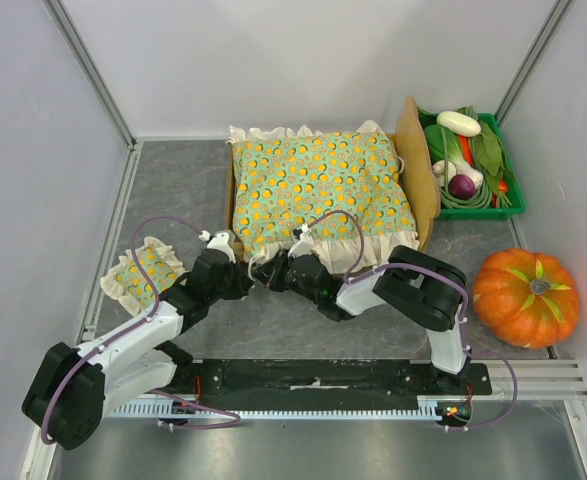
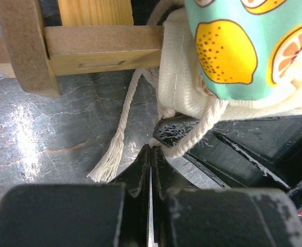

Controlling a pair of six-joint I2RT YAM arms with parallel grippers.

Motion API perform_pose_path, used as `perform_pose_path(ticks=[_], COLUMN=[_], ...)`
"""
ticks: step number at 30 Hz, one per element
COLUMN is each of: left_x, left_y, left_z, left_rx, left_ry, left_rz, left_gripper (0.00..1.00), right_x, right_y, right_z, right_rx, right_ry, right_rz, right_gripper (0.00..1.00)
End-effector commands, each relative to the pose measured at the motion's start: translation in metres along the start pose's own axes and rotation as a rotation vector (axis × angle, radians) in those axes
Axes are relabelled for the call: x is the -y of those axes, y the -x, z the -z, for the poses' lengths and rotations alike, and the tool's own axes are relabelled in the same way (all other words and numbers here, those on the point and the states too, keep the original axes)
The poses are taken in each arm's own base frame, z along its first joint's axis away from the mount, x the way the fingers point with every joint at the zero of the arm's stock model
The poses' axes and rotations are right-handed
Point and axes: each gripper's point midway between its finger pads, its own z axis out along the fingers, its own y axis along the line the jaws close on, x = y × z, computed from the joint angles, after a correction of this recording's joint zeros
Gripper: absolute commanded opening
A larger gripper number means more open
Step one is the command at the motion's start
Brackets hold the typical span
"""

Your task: Set up the pet bed

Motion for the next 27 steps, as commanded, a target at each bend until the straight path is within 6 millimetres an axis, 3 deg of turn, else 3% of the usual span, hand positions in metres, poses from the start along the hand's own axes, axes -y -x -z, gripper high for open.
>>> perform_pose_path(ticks=[1,4,10,17,23,27], left_x=[0.003,-0.001,-0.006,-0.005,-0.01,-0.013], left_y=[0.02,0.022,0.026,0.034,0.035,0.038], left_z=[0.001,0.003,0.004,0.006,0.004,0.003], left_rx=[0.041,0.042,0.042,0.04,0.003,-0.013], left_ry=[0.009,0.026,0.046,0.051,0.089,0.108], left_rz=[-0.027,-0.019,-0.012,-0.028,-0.064,-0.091], left_gripper=[0.02,0.02,0.02,0.02,0.02,0.02], right_x=[-0.024,-0.016,-0.007,0.022,0.008,0.008], right_y=[0.02,0.024,0.031,0.0,-0.035,-0.047], right_z=[0.01,0.02,0.036,0.061,0.059,0.051], right_rx=[0.05,0.053,0.052,-0.004,-0.029,0.005], right_ry=[0.052,0.011,-0.075,-0.211,-0.28,-0.316], right_rz=[0.041,0.096,0.193,0.303,0.412,0.437], right_gripper=[0.16,0.4,0.54,0.53,0.53,0.54])
